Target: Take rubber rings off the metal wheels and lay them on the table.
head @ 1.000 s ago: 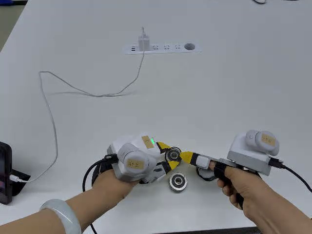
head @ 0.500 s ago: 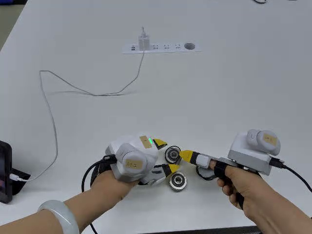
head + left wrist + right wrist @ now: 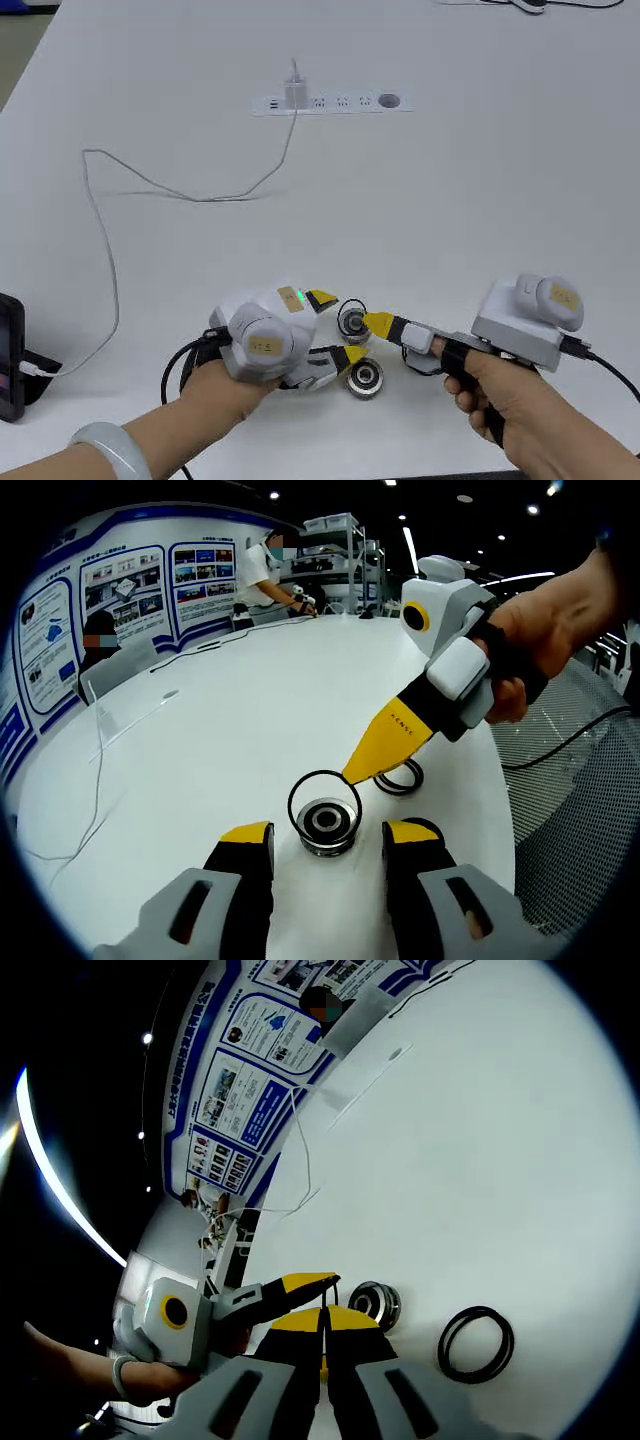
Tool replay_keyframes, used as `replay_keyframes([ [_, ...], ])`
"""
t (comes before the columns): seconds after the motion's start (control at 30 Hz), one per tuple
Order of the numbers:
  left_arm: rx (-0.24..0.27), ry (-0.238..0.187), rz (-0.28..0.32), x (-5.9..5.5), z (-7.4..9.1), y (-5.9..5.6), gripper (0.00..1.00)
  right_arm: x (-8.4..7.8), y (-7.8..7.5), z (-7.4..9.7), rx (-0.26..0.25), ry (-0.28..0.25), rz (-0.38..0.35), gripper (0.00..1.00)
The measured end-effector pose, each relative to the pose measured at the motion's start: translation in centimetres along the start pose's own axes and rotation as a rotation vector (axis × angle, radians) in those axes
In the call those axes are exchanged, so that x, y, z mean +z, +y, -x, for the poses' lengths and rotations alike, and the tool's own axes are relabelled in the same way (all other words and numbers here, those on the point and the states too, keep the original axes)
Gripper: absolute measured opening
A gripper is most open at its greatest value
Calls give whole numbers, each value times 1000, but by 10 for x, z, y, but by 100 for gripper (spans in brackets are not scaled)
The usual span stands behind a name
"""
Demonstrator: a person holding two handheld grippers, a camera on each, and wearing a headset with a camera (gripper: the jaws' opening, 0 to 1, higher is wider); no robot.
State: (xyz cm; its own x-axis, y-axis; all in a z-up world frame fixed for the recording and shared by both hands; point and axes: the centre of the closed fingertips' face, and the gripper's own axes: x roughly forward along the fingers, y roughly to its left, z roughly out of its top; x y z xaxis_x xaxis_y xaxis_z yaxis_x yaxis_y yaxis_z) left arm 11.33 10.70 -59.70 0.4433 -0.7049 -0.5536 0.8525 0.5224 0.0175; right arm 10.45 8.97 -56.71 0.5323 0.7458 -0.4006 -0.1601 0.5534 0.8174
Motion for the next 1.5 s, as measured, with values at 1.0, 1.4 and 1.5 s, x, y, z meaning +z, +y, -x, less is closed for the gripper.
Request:
replay_keyframes([
  [1.0,11,-8,38,-10,17,-4,52,-3,-56,67,-132,-76,-69,2],
  [1.4,15,-16,54,-14,25,-6,52,-17,-72,65,-242,57,214,7],
  [1.5,17,-23,63,-15,27,-6,51,-19,-71,64,-265,86,302,10],
])
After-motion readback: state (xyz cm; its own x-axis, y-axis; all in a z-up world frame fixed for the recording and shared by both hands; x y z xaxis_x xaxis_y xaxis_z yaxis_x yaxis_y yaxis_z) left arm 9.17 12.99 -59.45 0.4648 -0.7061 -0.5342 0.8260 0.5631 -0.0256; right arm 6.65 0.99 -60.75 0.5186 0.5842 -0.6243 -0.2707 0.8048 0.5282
